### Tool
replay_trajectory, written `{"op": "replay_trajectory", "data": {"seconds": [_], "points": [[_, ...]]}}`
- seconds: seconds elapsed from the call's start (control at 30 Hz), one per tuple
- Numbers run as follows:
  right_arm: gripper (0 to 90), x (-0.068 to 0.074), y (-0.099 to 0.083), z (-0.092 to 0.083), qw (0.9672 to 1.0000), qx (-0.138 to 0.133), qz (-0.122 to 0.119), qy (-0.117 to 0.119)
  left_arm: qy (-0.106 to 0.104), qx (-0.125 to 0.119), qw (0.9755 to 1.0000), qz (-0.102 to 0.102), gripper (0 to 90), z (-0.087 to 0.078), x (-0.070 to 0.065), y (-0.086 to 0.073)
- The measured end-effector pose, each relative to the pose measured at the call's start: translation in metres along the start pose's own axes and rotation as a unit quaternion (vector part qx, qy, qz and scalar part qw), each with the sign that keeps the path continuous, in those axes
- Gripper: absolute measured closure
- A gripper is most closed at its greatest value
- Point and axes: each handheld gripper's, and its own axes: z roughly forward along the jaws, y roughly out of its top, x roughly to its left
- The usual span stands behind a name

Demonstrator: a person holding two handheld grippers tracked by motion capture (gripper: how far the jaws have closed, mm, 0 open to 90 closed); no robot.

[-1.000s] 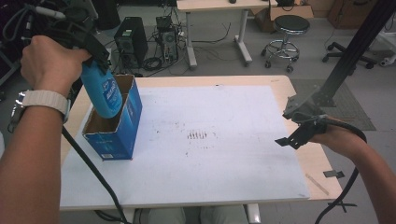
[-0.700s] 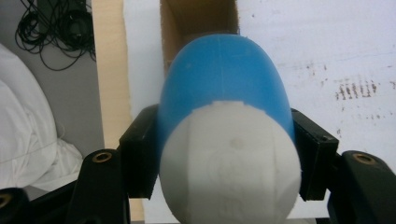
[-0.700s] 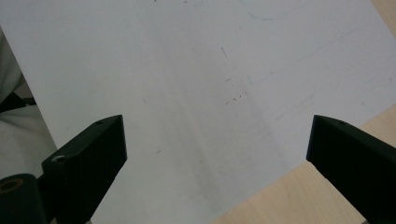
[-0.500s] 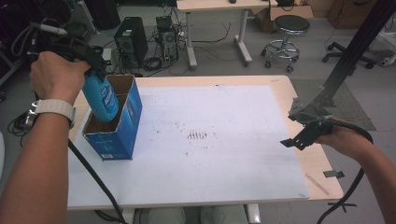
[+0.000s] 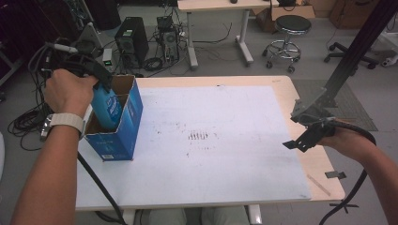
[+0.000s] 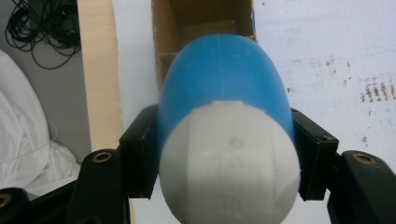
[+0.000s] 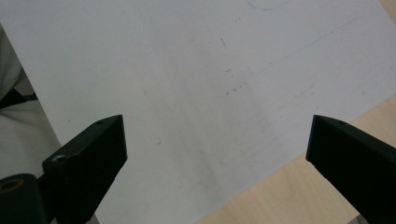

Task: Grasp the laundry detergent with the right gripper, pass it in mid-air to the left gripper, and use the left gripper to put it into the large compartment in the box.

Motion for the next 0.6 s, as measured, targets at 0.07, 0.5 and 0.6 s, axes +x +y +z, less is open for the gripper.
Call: {"op": "replay_trajectory", "data": {"seconds": [0.07,0.5,0.6], "points": [[4.9,0.0,-0.001,0.0,1.0,0.001,0.0,0.0,-0.001,0.0,1.0,-0.001,38.1,0.005,0.0,-0.001],[4.9,0.0,-0.002,0.003,1.0,0.004,0.003,0.002,-0.004,-0.001,1.0,0.004,38.1,0.047,0.004,-0.012],[5.0,0.0,-0.001,0.003,1.0,0.003,0.002,0.002,-0.005,0.0,1.0,0.005,38.2,0.056,0.004,-0.015]]}}
